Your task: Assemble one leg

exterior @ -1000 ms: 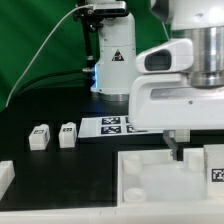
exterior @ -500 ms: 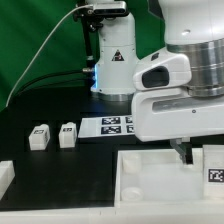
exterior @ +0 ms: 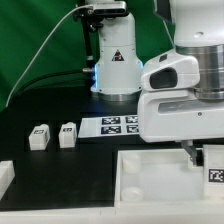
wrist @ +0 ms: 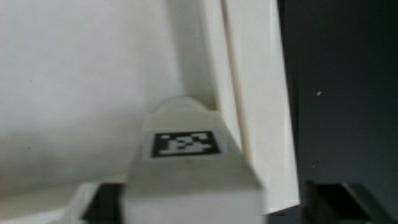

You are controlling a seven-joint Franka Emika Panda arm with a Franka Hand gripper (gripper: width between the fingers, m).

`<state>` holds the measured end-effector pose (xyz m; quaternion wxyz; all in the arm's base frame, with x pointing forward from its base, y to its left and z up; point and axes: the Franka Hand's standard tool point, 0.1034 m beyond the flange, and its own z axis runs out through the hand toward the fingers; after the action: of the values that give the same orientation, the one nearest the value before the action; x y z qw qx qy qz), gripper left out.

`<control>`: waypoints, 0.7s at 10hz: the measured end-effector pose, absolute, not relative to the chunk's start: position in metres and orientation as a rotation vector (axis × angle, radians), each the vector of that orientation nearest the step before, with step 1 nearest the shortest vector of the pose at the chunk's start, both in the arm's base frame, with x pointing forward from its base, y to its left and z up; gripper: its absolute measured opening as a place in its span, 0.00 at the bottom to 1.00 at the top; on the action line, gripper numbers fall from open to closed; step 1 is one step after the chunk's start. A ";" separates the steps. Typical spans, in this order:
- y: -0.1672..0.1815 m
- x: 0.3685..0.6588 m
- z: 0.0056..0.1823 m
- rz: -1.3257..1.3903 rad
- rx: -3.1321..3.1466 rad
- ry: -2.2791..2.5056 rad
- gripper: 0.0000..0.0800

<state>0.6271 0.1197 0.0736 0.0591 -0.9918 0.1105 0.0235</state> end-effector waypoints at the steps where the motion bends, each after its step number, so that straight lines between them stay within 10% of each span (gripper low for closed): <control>1: 0.118 0.627 0.073 0.074 -3.003 0.369 0.45; 7: 0.118 0.626 0.070 0.096 -2.774 1.258 0.38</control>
Offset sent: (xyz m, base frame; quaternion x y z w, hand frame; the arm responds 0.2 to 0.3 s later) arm 0.0000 0.0000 0.0000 0.0000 0.0000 0.2667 0.9638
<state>0.6263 0.1184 0.0702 0.0470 -0.9093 0.4122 0.0314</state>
